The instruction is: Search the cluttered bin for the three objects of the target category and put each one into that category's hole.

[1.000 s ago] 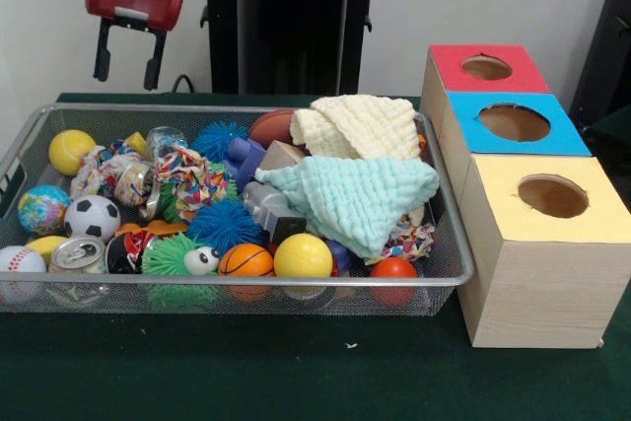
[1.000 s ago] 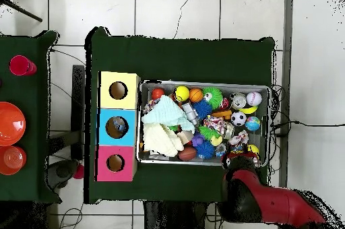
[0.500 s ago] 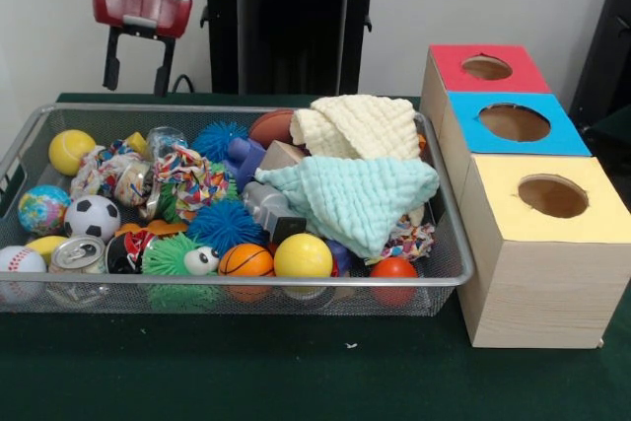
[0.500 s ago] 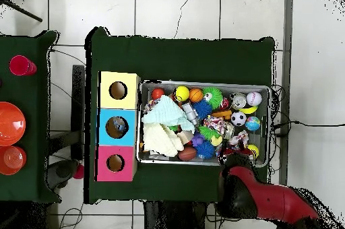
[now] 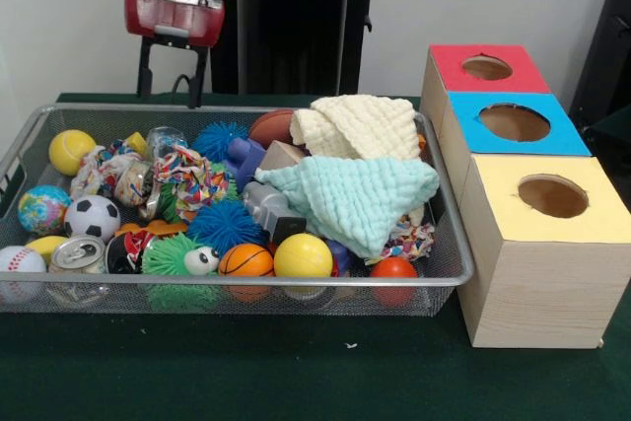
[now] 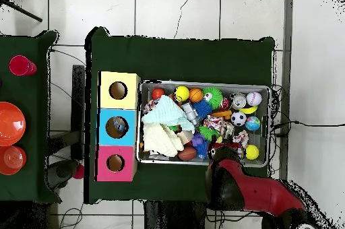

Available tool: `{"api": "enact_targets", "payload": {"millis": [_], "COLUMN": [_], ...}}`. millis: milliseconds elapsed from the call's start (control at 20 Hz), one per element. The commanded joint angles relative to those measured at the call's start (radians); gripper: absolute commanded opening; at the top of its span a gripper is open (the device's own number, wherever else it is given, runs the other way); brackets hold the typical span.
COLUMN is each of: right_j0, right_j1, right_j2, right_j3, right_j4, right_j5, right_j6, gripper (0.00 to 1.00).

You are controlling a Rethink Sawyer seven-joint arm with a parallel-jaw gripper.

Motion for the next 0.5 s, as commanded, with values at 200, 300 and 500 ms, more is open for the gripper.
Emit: {"api": "enact_targets", "payload": {"millis": [200, 300, 500], "right_j0": [0.027, 0.013, 0.006], "right_j1": [0.114, 0.139, 0.208], "right_j2": [-0.008, -0.005, -0.039], "right_j3": [-0.008, -0.024, -0.073], "right_j4": [0.044, 0.031, 0.012], "right_j5": [-0.128, -0.147, -0.163], "right_j6": [0.203, 0.194, 0.154], "gripper": [1.0, 1.0, 1.0]}}
